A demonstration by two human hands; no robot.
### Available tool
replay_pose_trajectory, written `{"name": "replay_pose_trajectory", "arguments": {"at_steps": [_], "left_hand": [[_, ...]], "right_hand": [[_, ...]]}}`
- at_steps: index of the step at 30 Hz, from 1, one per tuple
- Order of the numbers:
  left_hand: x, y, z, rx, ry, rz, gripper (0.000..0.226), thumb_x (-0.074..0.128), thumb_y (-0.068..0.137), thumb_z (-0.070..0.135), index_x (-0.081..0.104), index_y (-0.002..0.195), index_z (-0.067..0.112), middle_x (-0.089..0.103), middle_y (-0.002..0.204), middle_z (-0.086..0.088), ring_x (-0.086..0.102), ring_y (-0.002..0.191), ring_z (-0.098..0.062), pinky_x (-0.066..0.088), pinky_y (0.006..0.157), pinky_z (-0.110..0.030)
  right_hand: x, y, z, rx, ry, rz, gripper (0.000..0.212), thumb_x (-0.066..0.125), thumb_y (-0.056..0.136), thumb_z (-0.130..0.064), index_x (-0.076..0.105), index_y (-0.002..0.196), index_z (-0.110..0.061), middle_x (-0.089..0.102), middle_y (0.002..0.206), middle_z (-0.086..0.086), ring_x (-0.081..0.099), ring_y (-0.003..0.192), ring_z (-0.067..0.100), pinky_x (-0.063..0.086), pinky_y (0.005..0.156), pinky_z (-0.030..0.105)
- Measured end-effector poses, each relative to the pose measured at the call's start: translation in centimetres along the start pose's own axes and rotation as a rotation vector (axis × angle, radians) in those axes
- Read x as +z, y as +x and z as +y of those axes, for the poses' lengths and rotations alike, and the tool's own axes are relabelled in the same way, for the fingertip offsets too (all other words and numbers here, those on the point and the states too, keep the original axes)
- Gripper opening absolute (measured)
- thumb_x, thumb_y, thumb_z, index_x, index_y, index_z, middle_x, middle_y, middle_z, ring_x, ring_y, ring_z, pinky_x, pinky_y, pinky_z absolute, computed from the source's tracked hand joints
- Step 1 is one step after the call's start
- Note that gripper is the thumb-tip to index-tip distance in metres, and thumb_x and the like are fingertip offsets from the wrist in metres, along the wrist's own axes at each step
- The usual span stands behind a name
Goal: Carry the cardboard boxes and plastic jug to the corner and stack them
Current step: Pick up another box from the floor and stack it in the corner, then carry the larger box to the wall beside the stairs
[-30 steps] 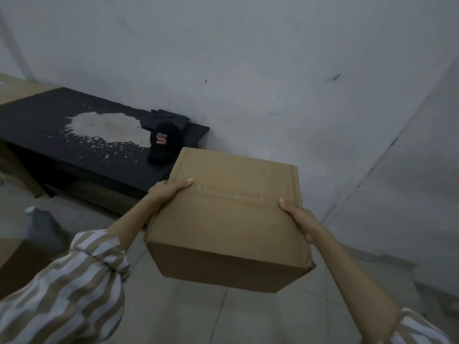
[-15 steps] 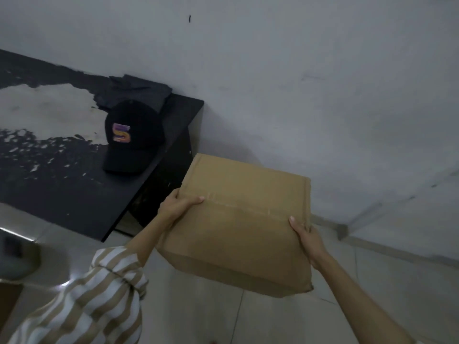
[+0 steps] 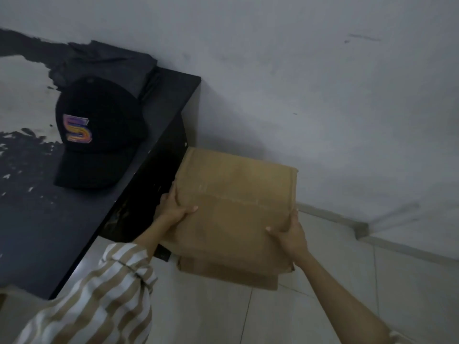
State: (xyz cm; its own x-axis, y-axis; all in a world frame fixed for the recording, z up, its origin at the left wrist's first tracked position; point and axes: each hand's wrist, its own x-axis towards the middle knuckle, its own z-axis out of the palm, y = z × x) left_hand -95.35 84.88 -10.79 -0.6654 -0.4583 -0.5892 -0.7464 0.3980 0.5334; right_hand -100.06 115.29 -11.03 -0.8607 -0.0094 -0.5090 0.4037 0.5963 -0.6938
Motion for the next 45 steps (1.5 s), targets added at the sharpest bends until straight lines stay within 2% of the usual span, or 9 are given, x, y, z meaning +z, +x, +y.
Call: {"name": "replay_pose_trajectory", "arguments": {"at_steps": [3,10,16,18,23,32,36,42,45], "left_hand": [[0.4,0.9,-0.5,0.029,-0.013,0.017,0.113,0.073,0.071,0.051,-0.008,0.150,0.038,0.016,0.156,-0.012,0.030,0.136,-0.040,0.032,0.109,-0.053],[0.1,0.3,-1.2,0.075,-0.025,0.083,0.116,0.077,0.063,0.055,0.002,0.150,0.039,0.030,0.152,-0.012,0.036,0.134,-0.037,0.036,0.107,-0.052],[0.8,-3.7,-2.3,0.063,0.128,-0.078,0.095,0.051,0.083,0.063,-0.007,0.151,0.031,-0.016,0.160,-0.003,-0.006,0.147,-0.036,0.003,0.117,-0.056],[1.2,-6.3,-2.1,0.097,0.181,-0.064,0.088,0.047,0.087,0.061,-0.003,0.152,0.028,-0.018,0.160,-0.003,-0.010,0.147,-0.035,0.000,0.115,-0.057],[-0.2,-15.1,-0.5,0.187,-0.053,-0.027,0.075,0.055,0.089,0.048,0.019,0.151,0.026,0.030,0.156,-0.005,0.029,0.142,-0.030,0.025,0.116,-0.043],[-7.0,-35.4,0.5,0.277,-0.143,0.226,0.049,0.055,0.093,0.035,0.047,0.138,0.018,0.064,0.123,-0.004,0.062,0.107,-0.021,0.044,0.089,-0.027],[-9.4,-44.3,-2.0,0.296,-0.260,0.362,0.037,0.058,0.092,0.028,0.056,0.127,0.015,0.069,0.108,-0.008,0.069,0.088,-0.024,0.054,0.084,-0.033],[-12.6,-52.7,-10.8,0.223,-0.313,0.488,0.032,0.055,0.094,0.025,0.058,0.122,0.010,0.067,0.097,-0.006,0.062,0.065,-0.015,0.042,0.054,-0.015],[-14.0,-55.3,-16.2,0.147,-0.392,0.518,0.029,0.052,0.096,0.020,0.056,0.121,0.007,0.064,0.093,-0.008,0.063,0.051,-0.005,0.042,0.045,-0.008]], "right_hand": [[0.6,0.1,0.5,0.012,-0.056,0.025,0.103,0.076,0.079,-0.034,0.005,0.154,-0.027,0.049,0.142,0.016,0.052,0.125,0.037,0.043,0.100,0.047],[-0.5,-0.5,0.6,-0.010,-0.084,0.099,0.096,0.076,0.079,-0.035,0.016,0.153,-0.029,0.053,0.141,0.010,0.051,0.126,0.036,0.042,0.101,0.046],[-0.8,-3.8,0.3,-0.025,-0.134,-0.062,0.080,0.072,0.083,-0.031,0.030,0.150,-0.021,0.033,0.155,0.005,0.040,0.137,0.030,0.037,0.111,0.044],[-1.6,-5.7,-1.2,-0.063,-0.124,-0.097,0.075,0.070,0.086,-0.029,0.032,0.149,-0.017,0.029,0.157,0.003,0.035,0.141,0.026,0.032,0.114,0.038],[-3.9,-11.9,-6.1,-0.234,-0.122,-0.181,0.062,0.064,0.091,-0.028,0.039,0.146,-0.012,0.036,0.154,0.008,0.033,0.142,0.026,0.029,0.116,0.038],[-7.9,-27.4,-12.1,-0.496,-0.013,-0.306,0.045,0.060,0.092,-0.013,0.052,0.135,-0.005,0.051,0.142,0.014,0.048,0.132,0.025,0.038,0.111,0.036],[-8.0,-34.1,-13.0,-0.570,-0.036,-0.347,0.034,0.060,0.092,-0.012,0.060,0.125,-0.004,0.062,0.127,0.012,0.057,0.117,0.025,0.043,0.099,0.032],[-3.0,-41.8,-14.2,-0.632,-0.146,-0.460,0.028,0.062,0.090,-0.015,0.065,0.117,-0.008,0.061,0.102,0.004,0.055,0.081,0.013,0.038,0.057,0.018],[1.3,-45.5,-15.2,-0.633,-0.218,-0.543,0.027,0.063,0.089,-0.022,0.065,0.115,-0.014,0.063,0.105,0.003,0.059,0.097,0.020,0.048,0.076,0.028]]}}
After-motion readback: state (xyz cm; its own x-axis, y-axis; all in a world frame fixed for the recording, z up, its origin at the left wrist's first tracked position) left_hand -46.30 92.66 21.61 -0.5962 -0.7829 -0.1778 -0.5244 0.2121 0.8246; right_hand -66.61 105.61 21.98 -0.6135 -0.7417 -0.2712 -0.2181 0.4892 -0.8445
